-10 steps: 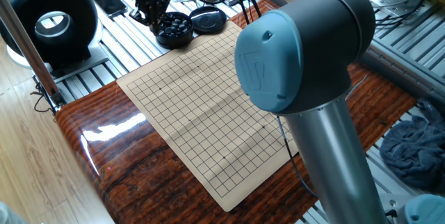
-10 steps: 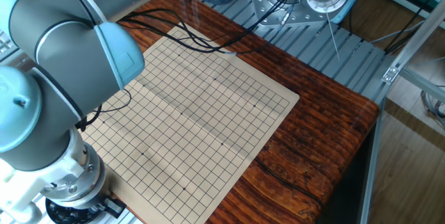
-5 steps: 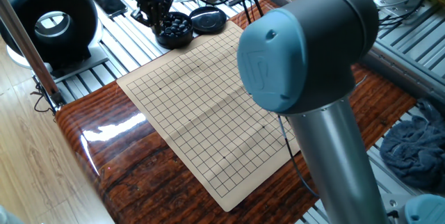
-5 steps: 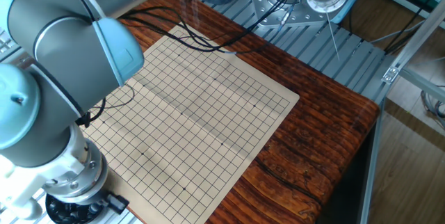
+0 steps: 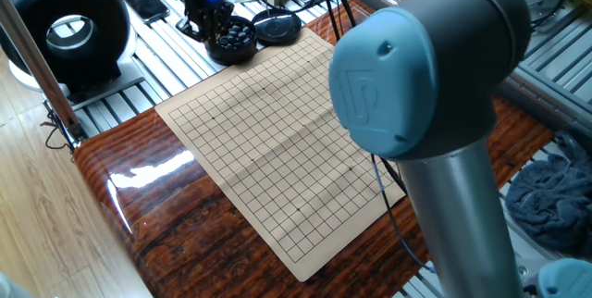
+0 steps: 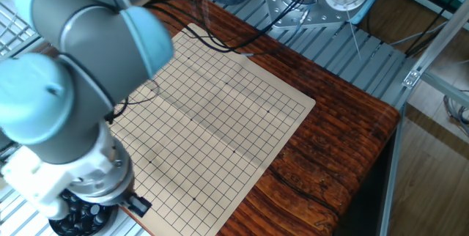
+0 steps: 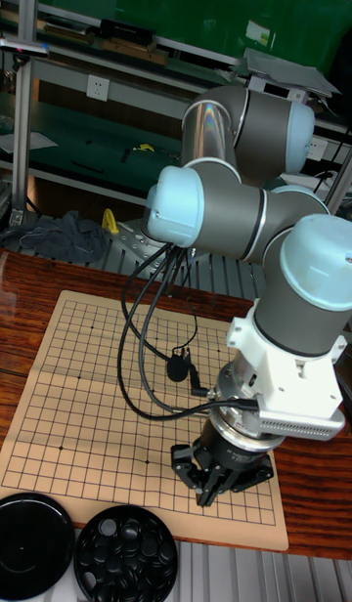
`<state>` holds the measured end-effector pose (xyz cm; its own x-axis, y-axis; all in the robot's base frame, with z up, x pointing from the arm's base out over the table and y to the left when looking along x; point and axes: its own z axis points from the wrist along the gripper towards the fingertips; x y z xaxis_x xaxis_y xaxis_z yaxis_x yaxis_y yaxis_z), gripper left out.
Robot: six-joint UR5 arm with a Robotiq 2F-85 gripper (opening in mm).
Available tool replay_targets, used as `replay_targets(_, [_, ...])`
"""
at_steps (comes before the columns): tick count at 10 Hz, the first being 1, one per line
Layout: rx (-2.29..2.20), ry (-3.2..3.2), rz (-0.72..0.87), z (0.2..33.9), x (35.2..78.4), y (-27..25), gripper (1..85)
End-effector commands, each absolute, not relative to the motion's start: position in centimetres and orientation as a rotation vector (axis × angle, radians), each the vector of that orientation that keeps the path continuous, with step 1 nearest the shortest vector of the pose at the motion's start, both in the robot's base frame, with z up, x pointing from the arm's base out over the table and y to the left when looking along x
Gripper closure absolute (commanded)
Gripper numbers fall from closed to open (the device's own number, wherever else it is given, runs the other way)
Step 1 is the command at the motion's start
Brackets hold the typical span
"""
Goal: Play the first move as black on the 3-4 point in the upper right corner of the Go board
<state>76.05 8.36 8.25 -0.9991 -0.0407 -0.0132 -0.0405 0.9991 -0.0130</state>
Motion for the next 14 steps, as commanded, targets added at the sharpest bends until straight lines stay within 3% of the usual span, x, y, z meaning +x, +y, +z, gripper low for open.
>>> replay_targets(1, [-0.057,3.133,-0.066,7.7,75.0,8.9,84.3])
replay_targets(3, [-0.049,3.173,-0.044,7.4,73.7,9.5,84.3])
replay_targets(7, [-0.025,3.197,-0.162,5.9,71.7,9.1,84.3])
replay_targets(11, [0.133,3.197,0.032,5.8,71.8,12.3,84.3])
replay_targets(14, [0.168,3.172,0.072,5.7,72.5,12.8,84.3])
